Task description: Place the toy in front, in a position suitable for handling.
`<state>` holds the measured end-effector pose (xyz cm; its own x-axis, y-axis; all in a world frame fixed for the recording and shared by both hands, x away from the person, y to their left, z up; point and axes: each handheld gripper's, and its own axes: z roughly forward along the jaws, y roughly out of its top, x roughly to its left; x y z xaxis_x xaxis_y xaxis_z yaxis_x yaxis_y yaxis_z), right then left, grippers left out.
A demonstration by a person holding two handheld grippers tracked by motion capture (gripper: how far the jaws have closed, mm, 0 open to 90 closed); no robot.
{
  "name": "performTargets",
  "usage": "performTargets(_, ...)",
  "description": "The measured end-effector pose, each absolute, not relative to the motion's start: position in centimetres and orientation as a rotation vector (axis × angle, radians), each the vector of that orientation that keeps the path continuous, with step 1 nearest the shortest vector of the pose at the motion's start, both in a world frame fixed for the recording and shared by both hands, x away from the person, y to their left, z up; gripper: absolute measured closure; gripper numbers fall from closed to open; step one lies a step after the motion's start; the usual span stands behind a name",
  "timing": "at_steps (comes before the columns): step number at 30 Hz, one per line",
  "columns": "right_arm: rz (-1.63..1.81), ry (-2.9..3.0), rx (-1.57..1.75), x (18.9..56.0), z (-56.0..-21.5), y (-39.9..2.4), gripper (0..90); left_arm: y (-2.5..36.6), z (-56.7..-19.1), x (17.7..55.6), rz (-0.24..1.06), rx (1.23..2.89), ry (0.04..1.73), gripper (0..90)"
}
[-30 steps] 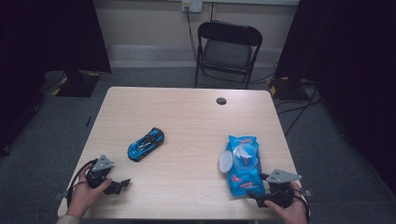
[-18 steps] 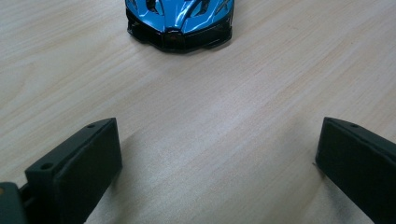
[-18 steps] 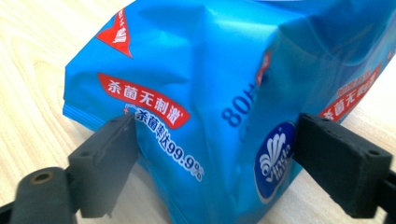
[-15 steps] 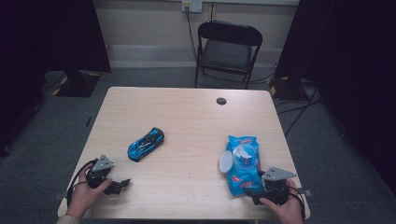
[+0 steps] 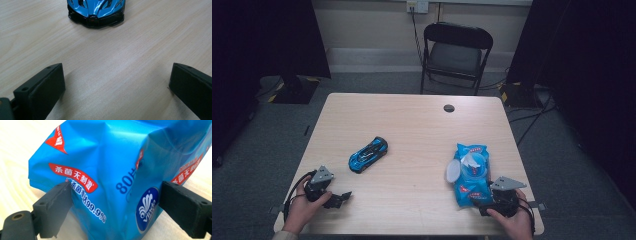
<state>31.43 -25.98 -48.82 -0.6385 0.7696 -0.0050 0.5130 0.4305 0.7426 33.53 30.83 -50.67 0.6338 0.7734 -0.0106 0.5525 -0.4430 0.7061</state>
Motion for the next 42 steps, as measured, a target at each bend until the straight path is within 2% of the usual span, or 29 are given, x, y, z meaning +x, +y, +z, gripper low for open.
performTargets(42,1.024,2.244,1.184,36.6,-49.0,-23.9,11.2,30.8,-50.7,33.6,0.412,2.166,1.027,0.0)
